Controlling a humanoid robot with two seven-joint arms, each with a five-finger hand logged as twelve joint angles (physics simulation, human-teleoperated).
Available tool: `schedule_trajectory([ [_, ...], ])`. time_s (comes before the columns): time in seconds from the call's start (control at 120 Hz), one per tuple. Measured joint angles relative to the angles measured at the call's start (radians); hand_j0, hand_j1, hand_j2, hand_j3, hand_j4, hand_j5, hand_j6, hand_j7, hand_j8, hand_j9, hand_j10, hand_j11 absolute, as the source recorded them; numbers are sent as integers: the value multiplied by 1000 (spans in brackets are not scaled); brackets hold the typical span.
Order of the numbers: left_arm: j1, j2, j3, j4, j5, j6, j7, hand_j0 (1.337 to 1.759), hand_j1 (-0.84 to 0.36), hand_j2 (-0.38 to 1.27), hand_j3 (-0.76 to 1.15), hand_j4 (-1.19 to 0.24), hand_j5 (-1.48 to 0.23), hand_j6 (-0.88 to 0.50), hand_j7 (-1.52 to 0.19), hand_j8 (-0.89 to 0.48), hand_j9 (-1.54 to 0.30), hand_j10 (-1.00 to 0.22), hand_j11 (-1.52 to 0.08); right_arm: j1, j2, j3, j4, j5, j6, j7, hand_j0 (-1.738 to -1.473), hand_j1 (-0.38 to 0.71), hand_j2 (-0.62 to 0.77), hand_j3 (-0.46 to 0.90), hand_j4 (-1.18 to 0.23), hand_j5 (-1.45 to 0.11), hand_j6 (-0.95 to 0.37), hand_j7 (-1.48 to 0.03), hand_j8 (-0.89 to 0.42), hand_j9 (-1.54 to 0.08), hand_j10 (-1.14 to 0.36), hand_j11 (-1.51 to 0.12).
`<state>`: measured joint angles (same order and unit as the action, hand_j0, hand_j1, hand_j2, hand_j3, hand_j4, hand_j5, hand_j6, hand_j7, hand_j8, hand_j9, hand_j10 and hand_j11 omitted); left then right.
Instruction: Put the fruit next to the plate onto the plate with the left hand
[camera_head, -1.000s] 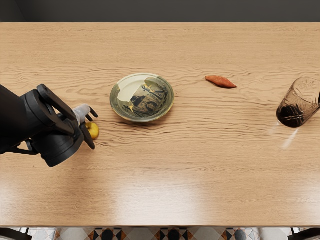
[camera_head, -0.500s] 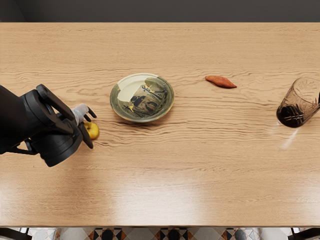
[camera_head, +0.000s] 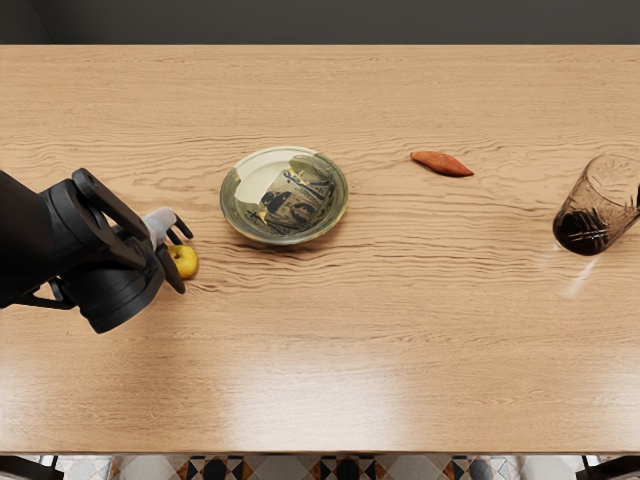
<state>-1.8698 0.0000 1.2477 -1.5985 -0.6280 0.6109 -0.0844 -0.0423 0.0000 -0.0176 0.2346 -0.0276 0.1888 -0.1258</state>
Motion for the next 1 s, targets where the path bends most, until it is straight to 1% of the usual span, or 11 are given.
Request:
schedule_trajectory([
  [0.533, 8, 0, 4, 12, -2, 0, 0, 1658, -122, 79, 0, -392, -510, -392, -510, -392, -510, -392, -510, 0, 0, 0, 0, 0, 0, 0, -1658, -331, -3, 0, -15, -19, -15, -19, -15, -19, -15, -19],
  [0.767, 8, 0, 3, 12, 1, 0, 23, 1658, -227, 96, 0, -480, -623, -479, -624, -480, -624, -480, -624, 0, 0, 0, 0, 0, 0, 0, -1658, -331, -3, 0, -15, -19, -14, -19, -15, -19, -15, -19],
  [0.925, 14, 0, -5, 13, 2, 1, 27, 1658, -263, 104, 0, -518, -656, -477, -665, -513, -665, -513, -665, 0, 0, 0, 0, 0, 0, 0, -1658, -331, -3, 0, -15, -19, -14, -19, -15, -19, -15, -19],
  [1.0, 13, 0, -23, 12, 6, 0, 27, 1658, -283, 142, 0, -546, -695, -463, -703, -541, -703, -541, -702, 0, 0, 0, 0, 0, 0, 0, -1658, -331, -3, 0, -15, -19, -14, -19, -15, -19, -15, -19],
])
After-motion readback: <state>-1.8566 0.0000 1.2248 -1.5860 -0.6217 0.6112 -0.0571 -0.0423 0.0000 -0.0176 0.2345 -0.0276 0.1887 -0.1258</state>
